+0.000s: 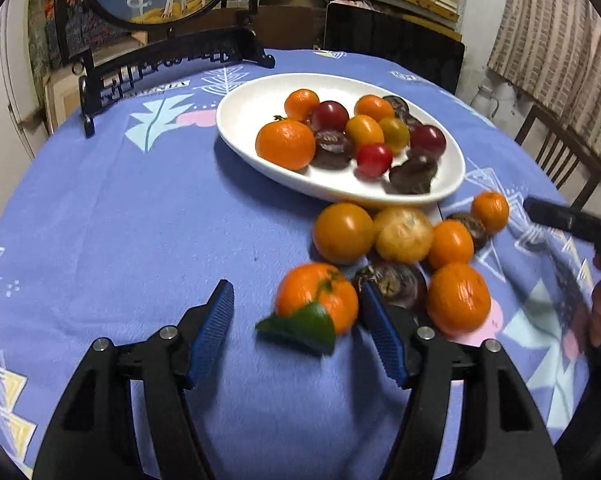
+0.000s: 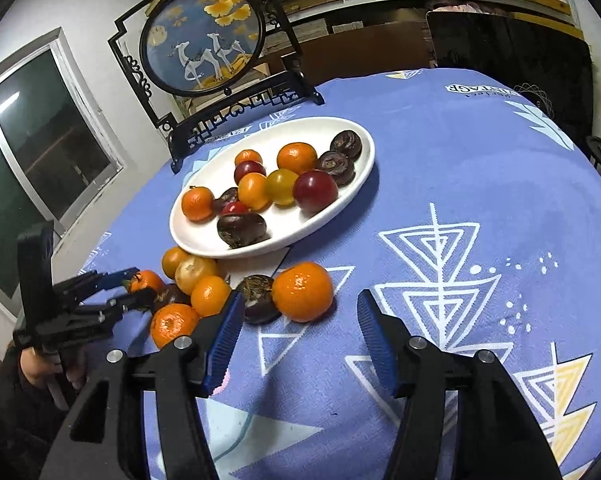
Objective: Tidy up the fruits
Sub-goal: 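Place a red tomato on the plate with the left gripper while the right places a red plum, then carry a leafy mandarin to the plate with the left gripper while the right carries another mandarin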
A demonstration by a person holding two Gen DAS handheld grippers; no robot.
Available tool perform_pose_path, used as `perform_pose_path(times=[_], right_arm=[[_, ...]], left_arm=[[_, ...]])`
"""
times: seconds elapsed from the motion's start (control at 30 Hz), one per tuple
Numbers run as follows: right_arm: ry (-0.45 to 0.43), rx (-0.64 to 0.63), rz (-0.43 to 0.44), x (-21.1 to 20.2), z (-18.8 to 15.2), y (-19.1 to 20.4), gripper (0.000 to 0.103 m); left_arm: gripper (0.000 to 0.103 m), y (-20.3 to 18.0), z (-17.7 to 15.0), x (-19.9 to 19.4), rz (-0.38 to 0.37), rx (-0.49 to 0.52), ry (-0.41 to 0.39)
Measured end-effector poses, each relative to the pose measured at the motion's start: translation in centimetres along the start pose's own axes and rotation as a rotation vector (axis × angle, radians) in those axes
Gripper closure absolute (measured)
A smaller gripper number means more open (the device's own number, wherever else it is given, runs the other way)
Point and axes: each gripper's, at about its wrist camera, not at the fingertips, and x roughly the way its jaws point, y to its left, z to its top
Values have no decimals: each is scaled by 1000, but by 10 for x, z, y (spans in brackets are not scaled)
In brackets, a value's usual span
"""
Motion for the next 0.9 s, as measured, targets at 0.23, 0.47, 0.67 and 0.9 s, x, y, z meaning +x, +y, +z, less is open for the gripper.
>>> perform_pose_path(times=[0.23,0.47,0.67,0.9], right_arm=[[41,-23,-42,11,0,2,44],[63,-24,-36,27,13,9,44],[121,35,28,46,12,-1,62],[111,31,33,44,10,1,62]], left_arm=[[64,3,1,-11,-73,-23,-70],[64,7,0,-20,-87,-47,-118],[64,4,-1,-16,-80,-32,-86],[62,-1,0,1,-61,-2,4]])
